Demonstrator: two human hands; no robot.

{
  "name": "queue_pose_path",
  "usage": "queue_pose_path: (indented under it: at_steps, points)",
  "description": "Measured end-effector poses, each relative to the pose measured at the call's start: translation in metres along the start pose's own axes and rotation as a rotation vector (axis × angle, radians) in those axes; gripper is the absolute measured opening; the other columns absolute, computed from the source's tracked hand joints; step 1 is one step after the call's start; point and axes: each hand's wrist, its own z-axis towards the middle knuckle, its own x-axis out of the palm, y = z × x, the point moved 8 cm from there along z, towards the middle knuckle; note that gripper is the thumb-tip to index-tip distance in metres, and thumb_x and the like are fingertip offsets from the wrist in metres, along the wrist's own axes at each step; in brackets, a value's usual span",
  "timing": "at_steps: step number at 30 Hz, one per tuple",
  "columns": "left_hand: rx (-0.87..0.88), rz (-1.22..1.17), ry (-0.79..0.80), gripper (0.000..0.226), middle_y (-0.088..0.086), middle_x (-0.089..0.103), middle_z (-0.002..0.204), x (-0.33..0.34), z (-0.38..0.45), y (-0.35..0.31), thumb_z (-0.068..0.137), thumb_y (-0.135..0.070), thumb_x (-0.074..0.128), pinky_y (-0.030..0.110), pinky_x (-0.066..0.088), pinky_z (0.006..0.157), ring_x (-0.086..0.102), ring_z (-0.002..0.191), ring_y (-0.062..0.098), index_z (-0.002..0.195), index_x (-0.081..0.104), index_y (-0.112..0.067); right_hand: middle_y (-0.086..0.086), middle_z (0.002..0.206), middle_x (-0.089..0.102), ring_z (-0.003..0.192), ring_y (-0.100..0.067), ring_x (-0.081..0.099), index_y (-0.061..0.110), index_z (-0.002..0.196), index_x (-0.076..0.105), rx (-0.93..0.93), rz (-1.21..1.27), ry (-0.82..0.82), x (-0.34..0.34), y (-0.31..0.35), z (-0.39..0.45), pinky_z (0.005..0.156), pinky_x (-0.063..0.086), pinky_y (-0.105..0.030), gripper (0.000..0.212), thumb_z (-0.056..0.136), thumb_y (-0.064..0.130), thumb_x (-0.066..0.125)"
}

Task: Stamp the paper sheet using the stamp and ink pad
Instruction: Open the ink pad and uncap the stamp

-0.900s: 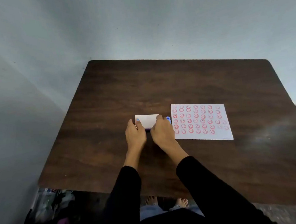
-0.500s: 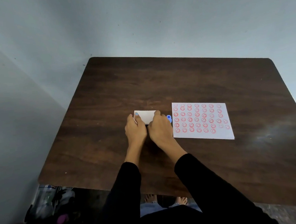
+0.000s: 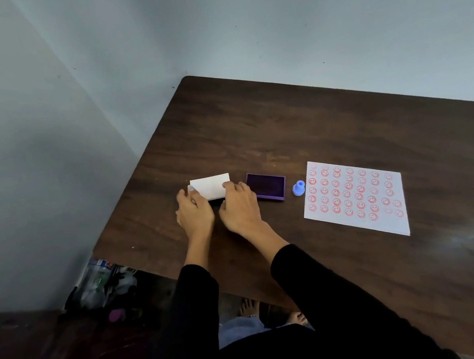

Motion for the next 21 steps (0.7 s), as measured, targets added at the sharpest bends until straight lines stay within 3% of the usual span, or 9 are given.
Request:
queue_pose_path:
  at_steps: [4, 9, 11, 13, 17, 21]
  points:
    - [0.004, 0.097, -0.007, 0.049, 0.018, 0.054, 0.136, -0.004, 0.000, 0.013, 0.102, -0.029, 0.028, 0.046, 0.003, 0.120, 0.037, 0.138, 0.032, 0.140, 0.035, -0.001, -0.018, 0.143, 0.041, 0.142, -0.032, 0.019, 0.004, 0.135, 0.035, -0.009, -0.019, 0.035, 0.014, 0.001, -0.001, 0.115, 0.016, -0.044, 0.052, 0.086, 0.010, 0.049]
    - [0.016, 0.136, -0.039, 0.049, 0.018, 0.045, 0.145, -0.006, 0.000, 0.014, 0.101, -0.026, 0.031, 0.044, -0.001, 0.119, 0.026, 0.144, 0.029, 0.142, 0.031, 0.001, -0.018, 0.143, 0.040, 0.142, -0.031, 0.020, 0.006, 0.136, 0.034, 0.000, -0.012, 0.068, 0.017, -0.004, 0.001, 0.115, 0.017, -0.043, 0.054, 0.085, 0.011, 0.052]
    - [0.057, 0.155, -0.068, 0.050, 0.020, 0.040, 0.147, -0.005, -0.001, 0.005, 0.100, -0.024, 0.035, 0.044, 0.002, 0.119, 0.021, 0.145, 0.030, 0.142, 0.031, 0.002, -0.015, 0.143, 0.042, 0.139, -0.031, 0.025, 0.008, 0.135, 0.036, -0.029, 0.038, -0.020, 0.002, -0.005, 0.002, 0.115, 0.020, -0.042, 0.053, 0.085, 0.010, 0.054]
    - [0.125, 0.168, -0.074, 0.051, 0.022, 0.040, 0.147, 0.002, -0.004, -0.008, 0.098, -0.023, 0.040, 0.044, 0.008, 0.120, 0.022, 0.145, 0.032, 0.141, 0.034, 0.003, -0.013, 0.144, 0.041, 0.137, -0.029, 0.029, 0.010, 0.133, 0.040, -0.055, 0.114, -0.211, -0.027, -0.010, 0.000, 0.114, 0.024, -0.041, 0.050, 0.085, 0.008, 0.054]
    - [0.290, 0.203, 0.099, 0.052, 0.019, 0.039, 0.148, 0.042, -0.019, -0.037, 0.094, -0.023, 0.052, 0.043, 0.018, 0.117, 0.022, 0.145, 0.032, 0.139, 0.038, -0.001, -0.011, 0.142, 0.043, 0.134, -0.027, 0.033, 0.012, 0.130, 0.045, 0.035, 0.196, -0.594, -0.090, -0.045, -0.012, 0.112, 0.026, -0.039, 0.047, 0.083, 0.009, 0.056]
    - [0.470, 0.342, 0.354, 0.059, 0.016, 0.029, 0.154, 0.096, -0.047, -0.054, 0.087, -0.025, 0.063, 0.041, 0.018, 0.119, 0.021, 0.145, 0.028, 0.139, 0.041, -0.009, -0.008, 0.131, 0.048, 0.123, -0.026, 0.041, 0.016, 0.124, 0.048, 0.250, 0.157, -0.598, -0.109, -0.100, -0.024, 0.101, 0.032, -0.037, 0.047, 0.080, 0.021, 0.063]
